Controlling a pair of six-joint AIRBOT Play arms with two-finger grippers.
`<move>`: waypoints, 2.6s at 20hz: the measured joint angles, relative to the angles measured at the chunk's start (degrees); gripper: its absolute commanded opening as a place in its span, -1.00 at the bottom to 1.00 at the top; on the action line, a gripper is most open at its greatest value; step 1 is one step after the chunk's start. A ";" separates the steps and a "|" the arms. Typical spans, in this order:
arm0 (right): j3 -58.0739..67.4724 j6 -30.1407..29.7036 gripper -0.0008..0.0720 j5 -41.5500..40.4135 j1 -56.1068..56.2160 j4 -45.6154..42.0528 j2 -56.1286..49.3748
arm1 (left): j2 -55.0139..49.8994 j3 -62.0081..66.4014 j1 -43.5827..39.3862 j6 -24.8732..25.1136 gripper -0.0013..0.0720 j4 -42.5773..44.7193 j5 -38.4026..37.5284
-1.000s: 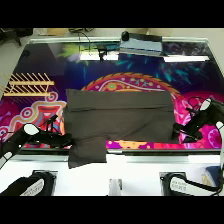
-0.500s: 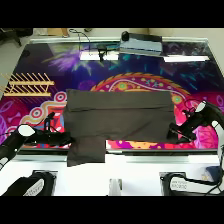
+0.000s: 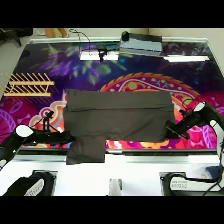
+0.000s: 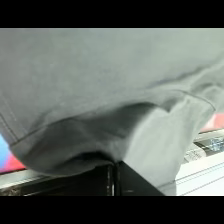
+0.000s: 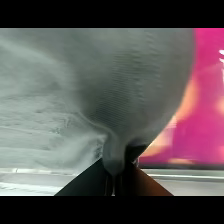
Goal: Fold the shirts.
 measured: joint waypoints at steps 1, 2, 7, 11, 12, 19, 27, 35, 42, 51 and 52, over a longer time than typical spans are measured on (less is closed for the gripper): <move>0.24 -0.72 -0.89 -0.17 0.02 0.20 0.02 | 0.17 0.33 0.00 0.37 -0.86 -0.07 -0.07; 0.70 -1.51 -0.89 -0.76 0.07 0.24 0.33 | 0.39 1.07 0.00 1.11 -0.86 -0.09 -0.13; 8.50 -4.26 -0.89 -0.79 0.17 0.17 4.63 | 0.44 13.57 0.11 3.93 -0.86 1.46 -1.03; 17.59 -3.56 -0.90 -3.78 1.73 0.35 5.75 | -5.42 26.88 0.02 0.11 -0.86 4.44 2.08; 19.56 -3.13 -0.89 -5.49 2.71 0.28 5.11 | -7.93 29.55 0.00 -0.37 -0.86 4.81 2.49; 35.47 1.97 -0.89 -12.90 8.66 -4.52 -7.52 | -25.70 43.87 1.22 -1.81 -0.86 5.66 3.82; 41.29 4.09 0.92 -15.39 9.60 1.36 -18.60 | -38.51 47.28 1.53 -6.08 0.45 5.55 4.04; 45.27 0.52 0.95 -12.46 2.10 3.21 -18.86 | -36.92 54.71 3.78 -6.32 0.44 4.37 -4.70; 45.64 -0.90 0.95 -9.84 0.20 7.56 -23.74 | -27.80 57.13 1.25 -6.16 0.44 2.89 -7.19; 45.77 -1.07 0.05 -9.84 2.78 16.00 -27.71 | -21.86 57.37 -4.07 -6.10 0.44 1.11 -7.52; 45.70 -0.83 -0.76 -9.77 3.34 15.89 -28.02 | -21.73 57.37 -4.55 -6.10 0.44 0.96 -7.52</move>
